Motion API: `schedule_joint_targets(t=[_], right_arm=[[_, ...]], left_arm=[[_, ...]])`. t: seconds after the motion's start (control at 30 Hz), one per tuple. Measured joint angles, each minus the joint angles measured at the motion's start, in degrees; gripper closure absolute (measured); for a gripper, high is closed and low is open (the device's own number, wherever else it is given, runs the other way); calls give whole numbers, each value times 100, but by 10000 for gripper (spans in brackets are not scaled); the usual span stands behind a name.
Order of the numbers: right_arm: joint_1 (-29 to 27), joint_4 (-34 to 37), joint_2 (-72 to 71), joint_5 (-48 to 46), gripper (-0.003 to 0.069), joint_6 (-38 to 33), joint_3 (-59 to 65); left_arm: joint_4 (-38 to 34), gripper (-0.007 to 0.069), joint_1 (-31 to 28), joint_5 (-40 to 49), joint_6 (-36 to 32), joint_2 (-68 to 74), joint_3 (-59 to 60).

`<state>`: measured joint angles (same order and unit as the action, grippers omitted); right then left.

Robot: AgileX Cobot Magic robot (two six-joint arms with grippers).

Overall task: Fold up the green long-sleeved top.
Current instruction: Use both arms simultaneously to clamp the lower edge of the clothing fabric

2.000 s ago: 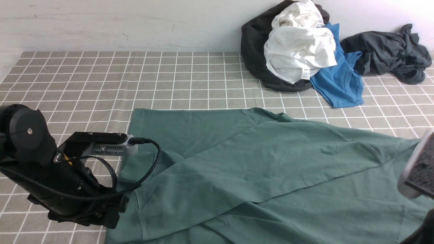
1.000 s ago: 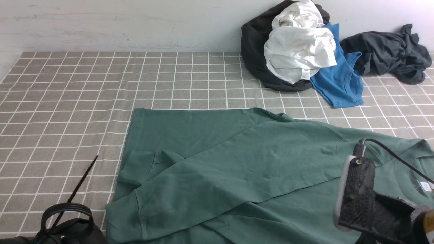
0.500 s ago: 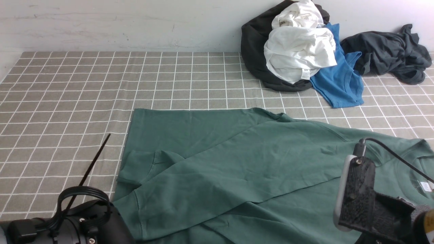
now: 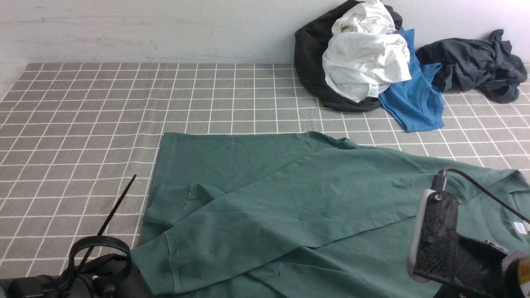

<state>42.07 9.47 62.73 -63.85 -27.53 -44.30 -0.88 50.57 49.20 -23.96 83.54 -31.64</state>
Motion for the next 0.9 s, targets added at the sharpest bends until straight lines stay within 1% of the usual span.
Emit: schedule_joint_targets(t=[0.17, 0.23, 0.33, 0.4, 0.43, 0.53, 0.7, 0.73, 0.77, 0.9], right_arm=[[0, 0, 0, 0, 221, 7, 0], [0, 0, 0, 0, 221, 9, 0], [0, 0, 0, 0, 221, 9, 0], [0, 0, 0, -11, 221, 14, 0], [0, 0, 0, -17, 221, 14, 0], [0, 0, 0, -17, 221, 14, 0], [0, 0, 0, -17, 221, 14, 0], [0, 0, 0, -17, 221, 14, 0], [0, 0, 0, -17, 221, 19, 0], [0, -30, 0, -17, 221, 19, 0]], left_arm=[[-13, 202, 0, -176, -48, -16, 199], [-6, 213, 0, -183, -43, -16, 199], [21, 249, 0, -208, -43, -16, 199], [88, 291, 0, -246, -38, -16, 199], [88, 300, 0, -252, -38, -16, 199], [88, 387, 0, -286, -36, -16, 180], [-188, 547, 0, -381, -36, -5, 40], [-200, 561, 0, -388, -36, -5, 32], [-221, 601, 0, -381, -36, -5, -34], [-232, 622, 0, -203, -36, -5, -88]])
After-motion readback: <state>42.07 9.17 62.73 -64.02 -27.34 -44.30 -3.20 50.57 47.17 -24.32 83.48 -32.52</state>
